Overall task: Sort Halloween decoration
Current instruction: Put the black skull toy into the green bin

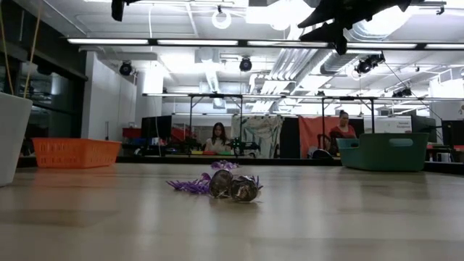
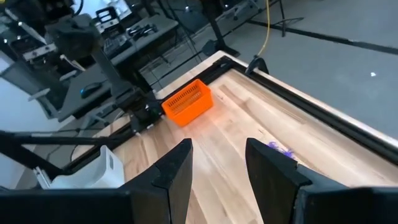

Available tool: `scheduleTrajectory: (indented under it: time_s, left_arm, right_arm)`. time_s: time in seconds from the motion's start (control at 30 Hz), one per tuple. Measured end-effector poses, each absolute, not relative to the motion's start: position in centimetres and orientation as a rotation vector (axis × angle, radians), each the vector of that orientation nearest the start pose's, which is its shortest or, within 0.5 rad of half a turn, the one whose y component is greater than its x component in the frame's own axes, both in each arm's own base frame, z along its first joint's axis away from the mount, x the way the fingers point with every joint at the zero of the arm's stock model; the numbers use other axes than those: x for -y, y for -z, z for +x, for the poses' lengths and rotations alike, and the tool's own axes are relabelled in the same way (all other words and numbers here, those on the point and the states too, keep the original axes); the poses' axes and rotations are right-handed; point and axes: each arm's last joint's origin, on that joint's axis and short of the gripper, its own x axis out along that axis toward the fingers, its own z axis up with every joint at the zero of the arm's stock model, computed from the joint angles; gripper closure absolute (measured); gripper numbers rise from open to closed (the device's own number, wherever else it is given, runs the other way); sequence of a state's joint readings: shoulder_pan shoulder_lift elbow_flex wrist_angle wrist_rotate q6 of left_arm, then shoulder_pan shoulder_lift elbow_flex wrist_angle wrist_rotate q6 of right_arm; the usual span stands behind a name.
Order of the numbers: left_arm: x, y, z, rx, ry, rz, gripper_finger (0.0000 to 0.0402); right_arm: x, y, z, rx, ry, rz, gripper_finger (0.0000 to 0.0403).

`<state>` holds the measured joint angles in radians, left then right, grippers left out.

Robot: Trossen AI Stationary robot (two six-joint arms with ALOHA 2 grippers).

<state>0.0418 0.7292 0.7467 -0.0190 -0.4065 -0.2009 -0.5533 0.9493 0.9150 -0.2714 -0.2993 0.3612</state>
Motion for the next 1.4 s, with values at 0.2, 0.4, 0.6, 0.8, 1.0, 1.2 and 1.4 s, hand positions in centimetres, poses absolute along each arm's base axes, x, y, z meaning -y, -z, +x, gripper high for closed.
scheduleTrajectory:
  time_s: [0.2,0.4,0.6,0.8,1.0,1.2,1.4]
  left_arm:
    - [-1.7,-34.2,16.1,0.040,-0.425,-0.256,0.0401]
    - [-1.5,-34.2,16.2,0.040,-0.371,-0.301,0.0401]
    - [-1.3,-34.2,16.1,0.038,-0.330,-0.310,0.0401]
    - [-1.1,-34.0,16.2,0.005,-0.264,-0.333,0.0401]
    - [-1.1,-33.7,16.2,-0.032,-0.251,-0.330,0.0401]
    - [-1.1,-33.6,16.2,-0.036,-0.252,-0.330,0.0401]
    - [-1.1,-33.6,16.2,-0.038,-0.253,-0.329,0.0401]
  right_arm:
    - [10.0,-34.2,17.9,-0.229,0.283,0.434,0.0258]
    - [6.1,-34.9,21.0,-0.181,-0.072,0.450,0.0258]
    - [-1.1,-33.2,24.4,-0.267,-0.167,0.393,0.0258]
    - [-7.2,-30.9,27.0,-0.424,-0.116,0.410,0.0258]
    - [-11.8,-30.4,30.4,-0.696,-0.090,0.338,0.0258]
    - [-15.3,-28.8,33.5,-0.956,-0.102,0.177,0.0258]
    - [-17.7,-25.9,36.8,-1.038,-0.215,-0.068,0.0258]
